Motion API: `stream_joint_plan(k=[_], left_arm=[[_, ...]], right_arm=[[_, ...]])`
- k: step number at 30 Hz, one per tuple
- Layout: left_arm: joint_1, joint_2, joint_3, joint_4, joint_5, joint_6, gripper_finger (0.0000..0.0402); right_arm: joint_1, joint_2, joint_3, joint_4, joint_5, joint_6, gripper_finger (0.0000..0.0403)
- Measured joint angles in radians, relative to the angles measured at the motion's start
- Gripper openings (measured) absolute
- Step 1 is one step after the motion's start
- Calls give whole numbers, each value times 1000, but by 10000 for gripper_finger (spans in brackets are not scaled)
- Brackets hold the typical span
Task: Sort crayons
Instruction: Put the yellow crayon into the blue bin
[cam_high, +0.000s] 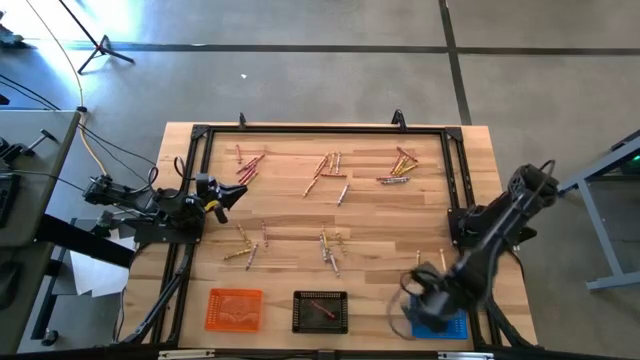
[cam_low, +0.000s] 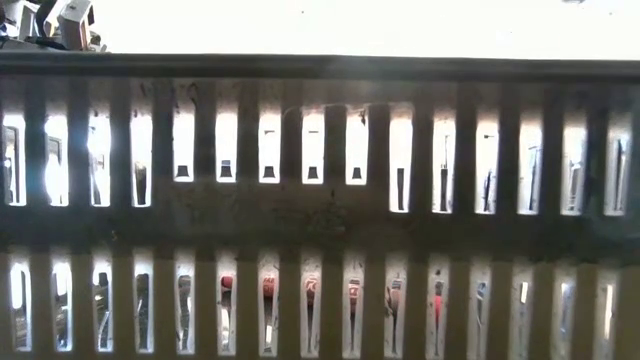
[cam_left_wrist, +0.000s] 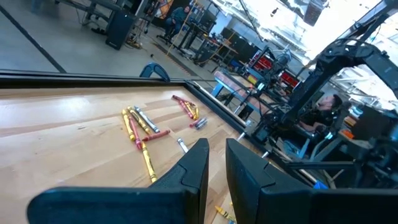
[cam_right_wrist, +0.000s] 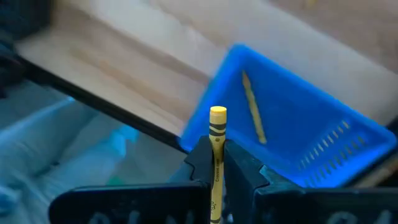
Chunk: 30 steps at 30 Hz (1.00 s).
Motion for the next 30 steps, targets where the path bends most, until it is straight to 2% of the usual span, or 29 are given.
stream_joint_plan(k=[6, 14, 17, 24, 27, 30], left_arm=[[0, 0, 0, 0, 0, 0, 45], [0, 0, 0, 0, 0, 0, 45], [0, 0, 0, 0, 0, 0, 45], [0, 0, 0, 0, 0, 0, 45], [0, 0, 0, 0, 0, 0, 45], [0, 0, 0, 0, 0, 0, 45]], right_arm=[[118, 0, -49, -10, 8, -1, 12], [134, 0, -165, 45, 7, -34, 14], [132, 0, -193, 75, -23, -18, 30], [125, -1, -197, 77, -78, -46, 98], [104, -18, -197, 77, -115, -46, 108], [69, -49, -197, 76, -73, -45, 106]])
